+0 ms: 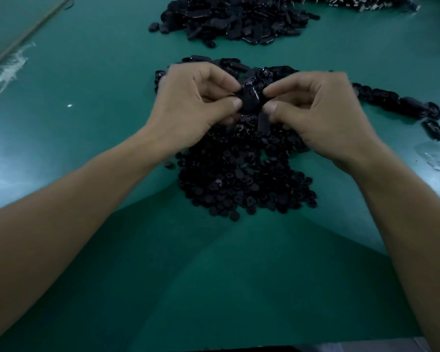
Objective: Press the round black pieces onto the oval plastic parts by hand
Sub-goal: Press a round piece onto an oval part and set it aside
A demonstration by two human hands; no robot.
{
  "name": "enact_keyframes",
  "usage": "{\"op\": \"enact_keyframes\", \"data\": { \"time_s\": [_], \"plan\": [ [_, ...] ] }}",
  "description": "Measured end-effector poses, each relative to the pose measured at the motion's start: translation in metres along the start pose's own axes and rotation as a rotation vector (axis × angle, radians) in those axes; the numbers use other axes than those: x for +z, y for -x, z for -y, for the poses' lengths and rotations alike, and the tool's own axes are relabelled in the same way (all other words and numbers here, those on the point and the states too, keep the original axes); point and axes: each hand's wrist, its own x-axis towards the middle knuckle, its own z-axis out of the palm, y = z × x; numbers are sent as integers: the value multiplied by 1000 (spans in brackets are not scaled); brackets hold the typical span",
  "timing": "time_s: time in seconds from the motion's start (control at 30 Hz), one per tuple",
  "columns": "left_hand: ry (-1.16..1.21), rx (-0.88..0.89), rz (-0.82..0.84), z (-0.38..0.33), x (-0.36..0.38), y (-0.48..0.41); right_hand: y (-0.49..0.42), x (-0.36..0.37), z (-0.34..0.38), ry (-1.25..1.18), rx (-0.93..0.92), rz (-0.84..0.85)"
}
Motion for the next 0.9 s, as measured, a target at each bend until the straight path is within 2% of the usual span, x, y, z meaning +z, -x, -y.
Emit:
{"op": "enact_keyframes", "data": {
  "time_s": [0.1,0.17,0.33,0.57,0.67,0.77,0.9],
  "plan": [
    [-15,-78,-166,6,-14,-9,-6,-24,-13,173,38,-129],
    [-59,-106,-238,11,-23,-13,-5,-39,-23,289,104,-140],
    [-167,-115,-278,23,-28,-16,-2,-52,-30,388,248,22],
    [-438,-30,-264,25,-31,-12,-3,-47,-29,486,238,131],
    [-491,-53,-273,27,-30,-11,-3,-49,-29,487,228,116],
    [-522,-70,-276,29,-30,-10,-1,-50,-28,477,192,15],
    [-507,1,-268,19,-23,-8,-1,-49,-25,238,177,-119]
  ]
}}
